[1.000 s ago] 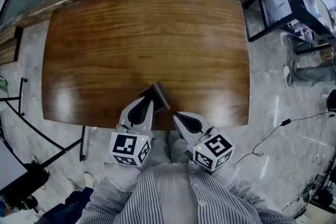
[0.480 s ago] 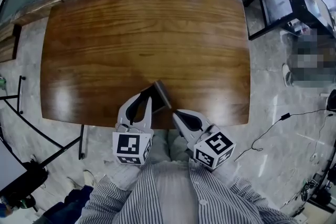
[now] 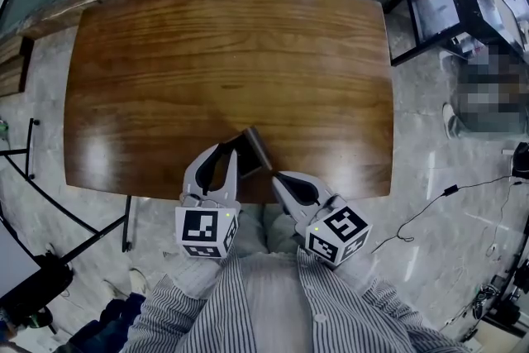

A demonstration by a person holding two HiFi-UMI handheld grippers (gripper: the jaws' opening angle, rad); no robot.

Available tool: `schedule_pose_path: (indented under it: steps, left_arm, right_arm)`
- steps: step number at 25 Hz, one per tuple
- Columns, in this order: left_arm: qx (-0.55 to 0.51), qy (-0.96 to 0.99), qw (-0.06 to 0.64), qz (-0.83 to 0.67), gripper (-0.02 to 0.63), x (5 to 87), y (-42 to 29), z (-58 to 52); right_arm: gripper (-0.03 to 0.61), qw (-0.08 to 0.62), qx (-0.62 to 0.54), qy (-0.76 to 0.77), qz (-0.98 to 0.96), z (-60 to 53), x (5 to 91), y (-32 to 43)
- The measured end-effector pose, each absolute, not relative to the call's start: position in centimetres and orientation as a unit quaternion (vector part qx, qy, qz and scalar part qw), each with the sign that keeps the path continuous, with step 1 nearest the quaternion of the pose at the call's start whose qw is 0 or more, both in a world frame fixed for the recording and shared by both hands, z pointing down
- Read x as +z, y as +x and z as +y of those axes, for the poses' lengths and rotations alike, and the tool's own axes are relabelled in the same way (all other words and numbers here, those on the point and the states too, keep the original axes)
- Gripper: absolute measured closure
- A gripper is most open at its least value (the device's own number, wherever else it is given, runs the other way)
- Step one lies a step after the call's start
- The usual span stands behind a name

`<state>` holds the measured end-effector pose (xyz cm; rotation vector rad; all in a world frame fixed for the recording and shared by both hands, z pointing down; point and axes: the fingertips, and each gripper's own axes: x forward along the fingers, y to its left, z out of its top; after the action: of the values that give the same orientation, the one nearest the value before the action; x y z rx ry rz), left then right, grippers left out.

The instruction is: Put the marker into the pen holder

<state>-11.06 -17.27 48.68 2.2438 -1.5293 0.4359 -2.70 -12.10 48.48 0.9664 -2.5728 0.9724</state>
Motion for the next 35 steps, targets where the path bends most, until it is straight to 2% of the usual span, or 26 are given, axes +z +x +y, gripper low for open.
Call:
schedule_pose_path:
  steps: [8,24,27,35]
  left_arm:
    - [0.151,0.794,0.204,-0.553,0.521,48.8,-11.6,-17.6]
    - [0.125,0.799,0.222,-0.545,0.508,47.3,-10.5,-13.9]
    - [0.116,0.803,0.227,-0.538,0.519,46.7,-10.0,-12.6]
    - [0.086,0.810,0.225,-0.534,0.602,44.3,-9.9,-11.2]
  right_arm:
    - [0.581,0.111,0.328,0.328,-0.879,-12.4,48.3,-2.6]
    - [0.581,0.118,0.282,0.292,-0.906,-11.0,46.0,-3.8]
    - [0.581,0.121,0.264,0.284,-0.914,-10.7,45.1,-4.3]
    - [0.581,0.131,0.230,0.273,-0.925,-10.9,43.6,-5.5]
